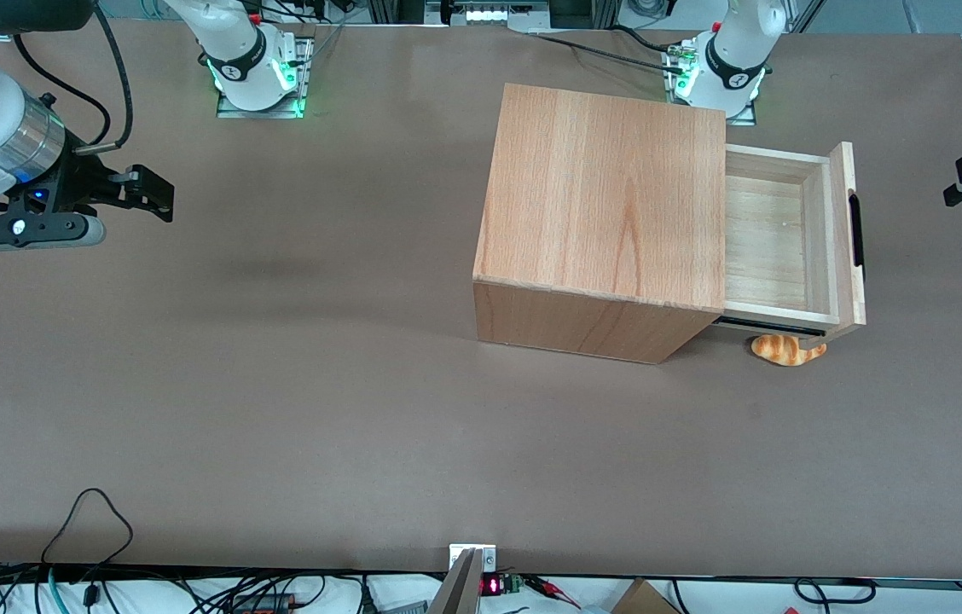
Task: Open top drawer with left arm
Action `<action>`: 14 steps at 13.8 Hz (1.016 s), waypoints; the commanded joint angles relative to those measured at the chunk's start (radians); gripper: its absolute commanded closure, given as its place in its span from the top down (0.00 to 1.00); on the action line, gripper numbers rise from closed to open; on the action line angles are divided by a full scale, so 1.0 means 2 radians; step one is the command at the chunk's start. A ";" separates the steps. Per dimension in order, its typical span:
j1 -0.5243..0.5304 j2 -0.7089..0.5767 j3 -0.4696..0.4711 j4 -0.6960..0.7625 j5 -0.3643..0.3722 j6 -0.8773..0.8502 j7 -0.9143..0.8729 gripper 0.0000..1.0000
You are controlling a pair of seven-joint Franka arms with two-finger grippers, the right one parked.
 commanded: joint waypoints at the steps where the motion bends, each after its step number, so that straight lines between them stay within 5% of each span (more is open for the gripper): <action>1: -0.057 0.004 0.047 0.022 0.014 -0.015 -0.019 1.00; 7: -0.063 0.003 0.050 0.022 0.014 -0.013 -0.019 1.00; 11: -0.009 0.032 -0.013 0.048 0.013 -0.011 -0.019 1.00; 14: -0.009 0.032 -0.015 0.051 0.015 -0.012 -0.018 1.00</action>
